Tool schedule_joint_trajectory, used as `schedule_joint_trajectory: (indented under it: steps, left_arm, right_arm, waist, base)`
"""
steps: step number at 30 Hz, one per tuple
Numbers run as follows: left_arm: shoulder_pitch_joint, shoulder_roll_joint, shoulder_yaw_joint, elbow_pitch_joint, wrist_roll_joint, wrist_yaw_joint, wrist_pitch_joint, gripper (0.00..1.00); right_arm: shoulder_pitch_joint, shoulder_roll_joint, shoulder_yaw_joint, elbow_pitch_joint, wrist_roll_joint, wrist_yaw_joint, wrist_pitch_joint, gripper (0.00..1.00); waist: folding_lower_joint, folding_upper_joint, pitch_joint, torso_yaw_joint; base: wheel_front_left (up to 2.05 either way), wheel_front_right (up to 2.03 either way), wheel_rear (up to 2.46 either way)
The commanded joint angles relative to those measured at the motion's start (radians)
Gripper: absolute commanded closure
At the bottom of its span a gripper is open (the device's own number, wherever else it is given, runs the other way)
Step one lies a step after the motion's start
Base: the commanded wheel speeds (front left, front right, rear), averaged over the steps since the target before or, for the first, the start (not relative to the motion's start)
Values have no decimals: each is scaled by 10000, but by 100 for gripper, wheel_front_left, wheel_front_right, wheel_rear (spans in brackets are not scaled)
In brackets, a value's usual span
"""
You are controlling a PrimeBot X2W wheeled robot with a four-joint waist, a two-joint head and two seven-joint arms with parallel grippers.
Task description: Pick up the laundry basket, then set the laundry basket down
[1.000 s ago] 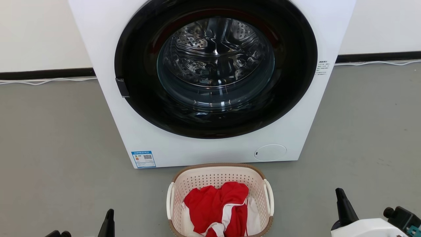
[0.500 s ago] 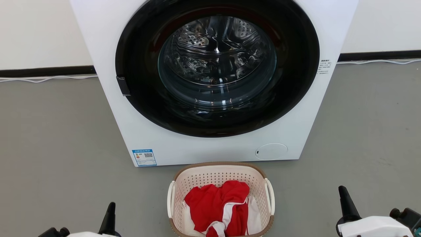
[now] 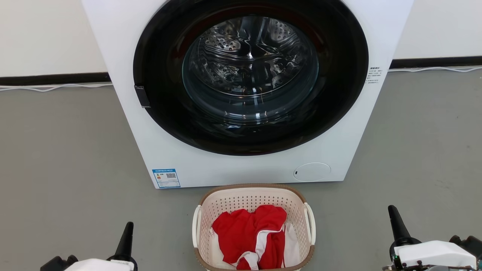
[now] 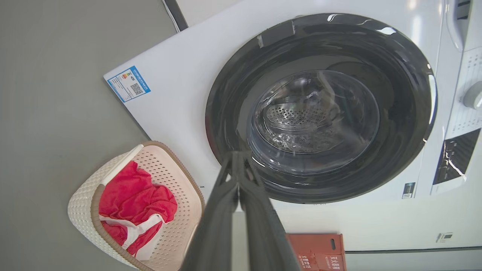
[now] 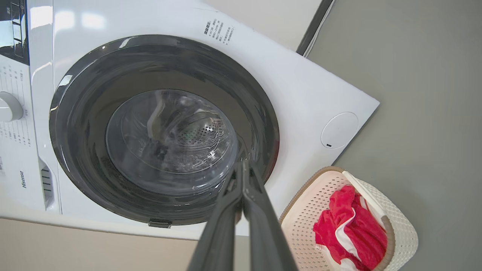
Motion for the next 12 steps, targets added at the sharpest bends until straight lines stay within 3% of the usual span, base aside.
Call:
schedule_joint_trajectory:
  steps: [1,12]
  left_arm:
    - [-661,97,268,-342,-270,-92,113,100]
    - [-817,86,329,-553,-1400,-169,437,100]
  right_arm:
    - [-533,-59,102,-344,323,54,108,100]
    - [-624,-33,17,-526,1722,60,432,100]
  waist:
    - [0,0,6,4]
    - [0,0,59,42]
  base:
    - [0,0,0]
    - [0,0,0]
